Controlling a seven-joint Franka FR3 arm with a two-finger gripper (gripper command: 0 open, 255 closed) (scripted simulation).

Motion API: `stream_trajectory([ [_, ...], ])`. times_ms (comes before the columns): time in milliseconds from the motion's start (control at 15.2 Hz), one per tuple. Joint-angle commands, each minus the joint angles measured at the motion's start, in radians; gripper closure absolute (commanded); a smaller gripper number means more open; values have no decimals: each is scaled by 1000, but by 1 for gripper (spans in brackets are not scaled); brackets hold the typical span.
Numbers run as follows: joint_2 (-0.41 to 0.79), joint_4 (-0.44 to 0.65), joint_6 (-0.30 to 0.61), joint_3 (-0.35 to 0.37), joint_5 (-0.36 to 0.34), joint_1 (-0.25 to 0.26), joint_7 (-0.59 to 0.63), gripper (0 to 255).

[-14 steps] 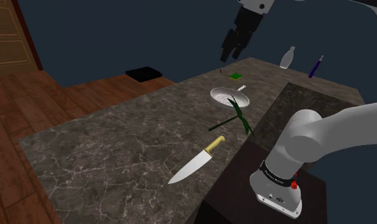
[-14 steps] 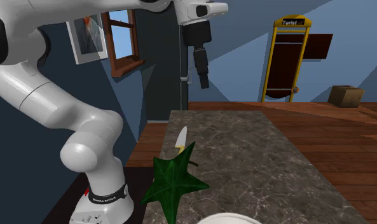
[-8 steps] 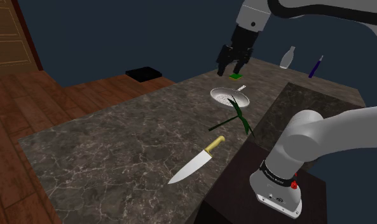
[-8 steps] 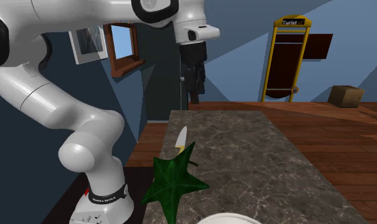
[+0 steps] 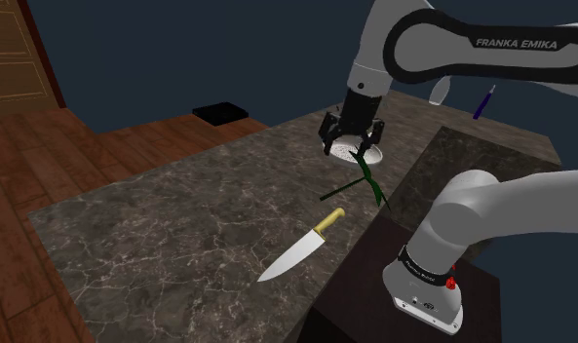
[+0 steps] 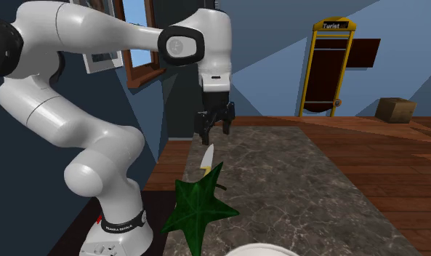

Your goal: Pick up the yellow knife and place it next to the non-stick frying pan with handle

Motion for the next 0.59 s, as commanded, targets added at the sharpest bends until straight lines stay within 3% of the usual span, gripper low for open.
stream_trajectory([
  [0, -11, -49, 17, 47, 58, -13, 122, 0],
  [528, 42, -195, 159, 254, 331, -38, 561, 0],
])
